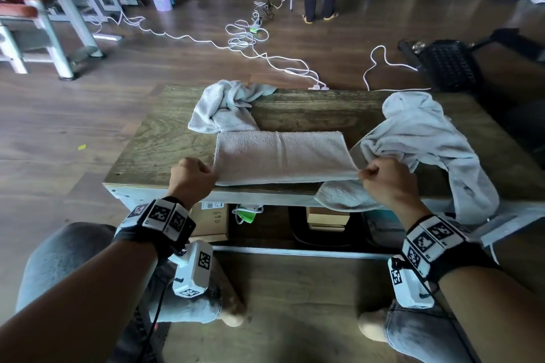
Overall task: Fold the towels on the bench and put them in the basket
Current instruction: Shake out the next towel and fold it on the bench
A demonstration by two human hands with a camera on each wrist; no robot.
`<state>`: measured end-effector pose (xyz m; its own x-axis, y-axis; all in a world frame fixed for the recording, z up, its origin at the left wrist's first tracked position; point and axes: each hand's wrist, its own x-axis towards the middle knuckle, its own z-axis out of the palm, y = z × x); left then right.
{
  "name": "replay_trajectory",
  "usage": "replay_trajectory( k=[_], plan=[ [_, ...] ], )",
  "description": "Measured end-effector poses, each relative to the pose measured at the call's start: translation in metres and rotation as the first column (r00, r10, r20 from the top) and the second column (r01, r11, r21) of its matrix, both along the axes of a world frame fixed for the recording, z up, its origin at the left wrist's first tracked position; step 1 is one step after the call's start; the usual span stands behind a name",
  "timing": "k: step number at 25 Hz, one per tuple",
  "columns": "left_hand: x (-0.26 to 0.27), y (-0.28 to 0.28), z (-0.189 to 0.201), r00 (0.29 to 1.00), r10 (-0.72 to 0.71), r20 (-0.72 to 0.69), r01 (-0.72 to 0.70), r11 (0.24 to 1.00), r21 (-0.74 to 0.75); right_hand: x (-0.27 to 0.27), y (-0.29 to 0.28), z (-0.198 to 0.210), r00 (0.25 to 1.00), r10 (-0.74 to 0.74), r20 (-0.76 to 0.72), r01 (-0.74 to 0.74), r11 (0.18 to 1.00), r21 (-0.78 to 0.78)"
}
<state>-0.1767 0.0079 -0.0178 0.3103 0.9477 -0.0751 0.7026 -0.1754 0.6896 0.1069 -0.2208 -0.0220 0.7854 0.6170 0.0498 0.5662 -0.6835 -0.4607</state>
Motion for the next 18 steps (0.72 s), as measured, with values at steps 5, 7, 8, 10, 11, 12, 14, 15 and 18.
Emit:
replay_trajectory(
  k=[5, 7, 8, 10, 11, 12, 14, 15, 18],
  plan=[
    [0.01, 0.003, -0.005, 0.992, -0.024, -0.121, 0.05, 0.976, 0.214, -0.003, 0.012, -0.01, 0.972, 0.033, 0.232, -0.08, 0.978, 0.193],
    [0.024, -0.002, -0.006, 0.956, -0.251, -0.151, 0.289, 0.896, 0.337, -0.008, 0.025, -0.017, 0.933, 0.208, 0.292, -0.275, 0.939, 0.209],
    [0.031, -0.007, -0.007, 0.898, -0.394, -0.197, 0.438, 0.844, 0.311, -0.012, 0.032, -0.022, 0.897, 0.322, 0.303, -0.375, 0.917, 0.137],
    [0.04, -0.019, -0.01, 0.772, -0.547, -0.323, 0.619, 0.761, 0.192, -0.022, 0.041, -0.032, 0.842, 0.46, 0.282, -0.47, 0.882, -0.037],
    [0.041, -0.022, -0.012, 0.746, -0.552, -0.374, 0.639, 0.75, 0.168, -0.025, 0.043, -0.036, 0.843, 0.467, 0.269, -0.465, 0.882, -0.074],
    [0.04, -0.025, -0.013, 0.744, -0.528, -0.409, 0.634, 0.751, 0.182, -0.026, 0.044, -0.038, 0.856, 0.443, 0.266, -0.442, 0.894, -0.066],
    [0.04, -0.023, -0.015, 0.773, -0.481, -0.414, 0.613, 0.733, 0.293, -0.027, 0.048, -0.038, 0.878, 0.377, 0.296, -0.388, 0.921, -0.022],
    [0.045, -0.017, -0.015, 0.797, -0.477, -0.371, 0.595, 0.724, 0.349, -0.027, 0.053, -0.035, 0.88, 0.364, 0.304, -0.379, 0.925, -0.013],
    [0.088, -0.002, -0.017, 0.822, -0.516, -0.241, 0.568, 0.713, 0.412, -0.035, 0.094, -0.028, 0.858, 0.411, 0.309, -0.442, 0.896, 0.034]
  ],
)
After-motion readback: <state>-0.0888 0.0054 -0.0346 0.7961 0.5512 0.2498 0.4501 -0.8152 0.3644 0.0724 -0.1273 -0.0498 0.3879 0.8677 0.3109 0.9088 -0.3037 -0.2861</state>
